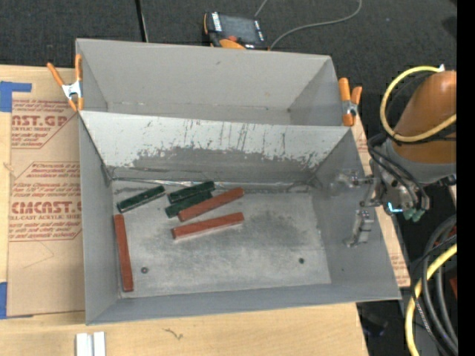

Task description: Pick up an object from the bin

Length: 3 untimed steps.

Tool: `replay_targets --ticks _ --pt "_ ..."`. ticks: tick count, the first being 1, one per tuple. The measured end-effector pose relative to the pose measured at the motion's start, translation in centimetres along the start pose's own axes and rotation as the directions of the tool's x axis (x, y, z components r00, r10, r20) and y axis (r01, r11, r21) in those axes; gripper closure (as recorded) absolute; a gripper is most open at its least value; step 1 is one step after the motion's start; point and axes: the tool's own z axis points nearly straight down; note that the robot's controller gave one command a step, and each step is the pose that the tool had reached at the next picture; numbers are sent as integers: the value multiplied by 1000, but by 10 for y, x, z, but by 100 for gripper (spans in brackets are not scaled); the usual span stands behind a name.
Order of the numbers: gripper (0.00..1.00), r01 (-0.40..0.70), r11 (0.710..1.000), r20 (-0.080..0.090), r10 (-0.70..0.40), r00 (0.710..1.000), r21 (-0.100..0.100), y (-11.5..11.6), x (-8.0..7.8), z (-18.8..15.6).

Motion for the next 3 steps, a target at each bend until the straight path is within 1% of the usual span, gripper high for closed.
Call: replay_targets --ticks 1,2,3 --pt "0 209 978 4 -209 978 -2 92 -8 55" --pt "0 188 982 9 -188 982 -3 175 -60 119" --pt "100 183 983 13 -183 983 2 170 -61 115"
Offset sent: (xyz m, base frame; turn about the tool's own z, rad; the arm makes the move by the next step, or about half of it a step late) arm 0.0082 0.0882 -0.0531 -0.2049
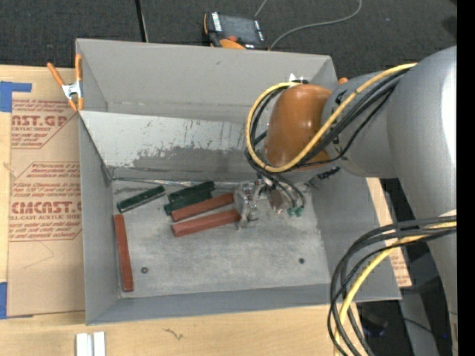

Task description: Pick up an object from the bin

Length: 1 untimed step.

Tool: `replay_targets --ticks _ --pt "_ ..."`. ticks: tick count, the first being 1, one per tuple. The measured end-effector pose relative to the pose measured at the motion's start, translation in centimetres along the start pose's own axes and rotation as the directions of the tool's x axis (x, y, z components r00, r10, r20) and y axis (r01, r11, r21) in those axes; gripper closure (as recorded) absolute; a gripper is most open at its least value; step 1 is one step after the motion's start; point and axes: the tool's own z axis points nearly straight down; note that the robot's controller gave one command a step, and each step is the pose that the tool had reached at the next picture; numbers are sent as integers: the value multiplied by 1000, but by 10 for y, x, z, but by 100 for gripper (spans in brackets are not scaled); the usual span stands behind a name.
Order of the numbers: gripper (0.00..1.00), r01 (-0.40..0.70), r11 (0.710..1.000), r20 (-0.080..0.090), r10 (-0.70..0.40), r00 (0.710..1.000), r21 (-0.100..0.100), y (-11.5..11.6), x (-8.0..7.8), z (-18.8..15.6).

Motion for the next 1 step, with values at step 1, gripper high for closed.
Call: replay_targets --ticks 1 --pt "100 -15 1000 3 15 1000 1 -3 8 -130"
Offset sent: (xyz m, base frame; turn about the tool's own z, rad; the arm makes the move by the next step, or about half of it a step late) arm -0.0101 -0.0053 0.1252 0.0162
